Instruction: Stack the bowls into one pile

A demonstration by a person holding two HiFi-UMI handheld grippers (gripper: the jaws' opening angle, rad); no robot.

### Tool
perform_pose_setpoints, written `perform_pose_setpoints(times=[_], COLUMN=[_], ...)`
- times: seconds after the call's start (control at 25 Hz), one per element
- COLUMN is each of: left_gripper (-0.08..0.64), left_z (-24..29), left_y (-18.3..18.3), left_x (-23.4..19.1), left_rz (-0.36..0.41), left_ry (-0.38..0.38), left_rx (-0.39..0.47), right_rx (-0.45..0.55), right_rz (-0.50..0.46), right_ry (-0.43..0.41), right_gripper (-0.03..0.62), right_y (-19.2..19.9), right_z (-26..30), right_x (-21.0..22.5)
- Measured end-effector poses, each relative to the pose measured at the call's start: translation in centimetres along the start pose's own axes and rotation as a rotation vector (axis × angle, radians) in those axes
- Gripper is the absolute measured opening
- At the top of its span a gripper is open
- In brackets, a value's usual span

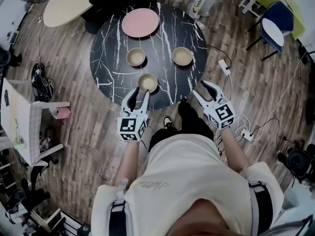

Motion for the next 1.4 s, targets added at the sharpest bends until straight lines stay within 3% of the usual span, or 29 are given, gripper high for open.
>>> perform_pose_setpoints(times=[0.24, 0.68, 0.96, 1.4], left_gripper=[0.169, 0.170, 0.169, 0.169], left_z=[3.6, 10.2, 11.5, 12.2], left_y=[-1.0, -3.0, -1.0, 1.6], left_x=[-1.7, -2.2, -2.9, -3.8], left_rz=[0.002, 0.049, 0.048, -0.010], left_ry=[-0.101, -0.193, -0.271, -0.367], left_rx=[0.003, 0.021, -0.017, -0.056], right_rx=[-0.007, 0.021, -0.030, -0.157], right_rz=[-0.051, -0.046, -0.037, 0.080], right_ry=[-0.090, -0.215, -0.259, -0.261], right_gripper=[0.193, 0.193, 0.193, 0.193], right_y=[-0.2, -0.6, 1.8, 8.1], right_z=[4.3, 12.0, 14.6, 16.5], right_x=[4.6, 10.9, 13.9, 16.9])
Point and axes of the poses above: the fingertips, and each gripper's own axes: z forward along the fingers, x to its right, y out of its underside, the point moved 3 cm from there along -z, backward along the fingers, and after that the axes turned 13 degrees about x, right-handed, at the moved point
